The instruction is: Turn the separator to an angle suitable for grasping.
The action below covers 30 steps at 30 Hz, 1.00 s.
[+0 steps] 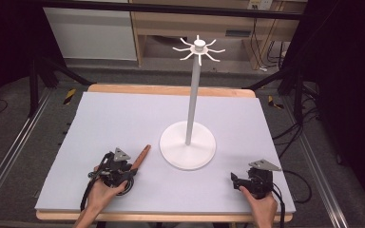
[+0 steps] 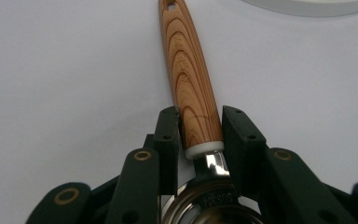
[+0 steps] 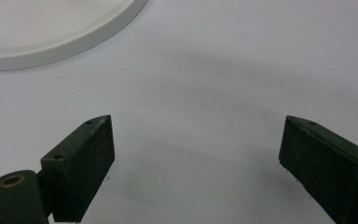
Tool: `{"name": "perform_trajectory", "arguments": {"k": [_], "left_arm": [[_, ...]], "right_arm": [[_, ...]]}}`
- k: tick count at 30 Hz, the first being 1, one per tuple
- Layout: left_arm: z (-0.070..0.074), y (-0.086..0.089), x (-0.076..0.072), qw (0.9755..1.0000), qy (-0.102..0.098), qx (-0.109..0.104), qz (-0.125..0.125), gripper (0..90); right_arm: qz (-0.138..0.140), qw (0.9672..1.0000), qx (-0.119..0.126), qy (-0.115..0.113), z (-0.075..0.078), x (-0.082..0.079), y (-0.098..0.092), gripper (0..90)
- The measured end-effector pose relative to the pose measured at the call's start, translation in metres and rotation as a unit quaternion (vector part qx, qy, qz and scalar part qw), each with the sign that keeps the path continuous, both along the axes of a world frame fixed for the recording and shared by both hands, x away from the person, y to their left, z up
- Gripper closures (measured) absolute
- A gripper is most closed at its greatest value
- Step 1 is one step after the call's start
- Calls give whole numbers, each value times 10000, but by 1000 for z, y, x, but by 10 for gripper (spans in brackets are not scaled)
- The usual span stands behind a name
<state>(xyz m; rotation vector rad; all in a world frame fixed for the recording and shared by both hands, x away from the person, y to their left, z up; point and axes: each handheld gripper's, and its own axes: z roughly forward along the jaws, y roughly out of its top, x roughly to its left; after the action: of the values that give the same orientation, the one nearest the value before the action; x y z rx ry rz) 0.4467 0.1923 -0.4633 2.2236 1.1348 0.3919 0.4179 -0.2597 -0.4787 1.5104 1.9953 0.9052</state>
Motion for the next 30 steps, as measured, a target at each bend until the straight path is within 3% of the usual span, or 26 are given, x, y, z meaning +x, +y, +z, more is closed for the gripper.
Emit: {"name": "perform_trajectory", "arguments": {"k": [7,12,19,22,30], "left_arm": [[-1,0,-1,10000,7,26,-62,665],[0,-4,1,10000,-20,51,-76,572],[17,-5,6,9998,-4,85,-204,481],[24,-6,12,9998,-47,33,-186,478],[40,-20,30,9992,-23,289,-268,515]], "right_arm": [[15,10000,6,-13,0,0,-1,108],[19,10000,-1,-8,0,0,-1,108],[26,10000,-10,-7,-1,1,-1,109],[32,10000,2,-13,-1,1,-2,108],[43,10000,23,15,0,1,-2,108]]}}
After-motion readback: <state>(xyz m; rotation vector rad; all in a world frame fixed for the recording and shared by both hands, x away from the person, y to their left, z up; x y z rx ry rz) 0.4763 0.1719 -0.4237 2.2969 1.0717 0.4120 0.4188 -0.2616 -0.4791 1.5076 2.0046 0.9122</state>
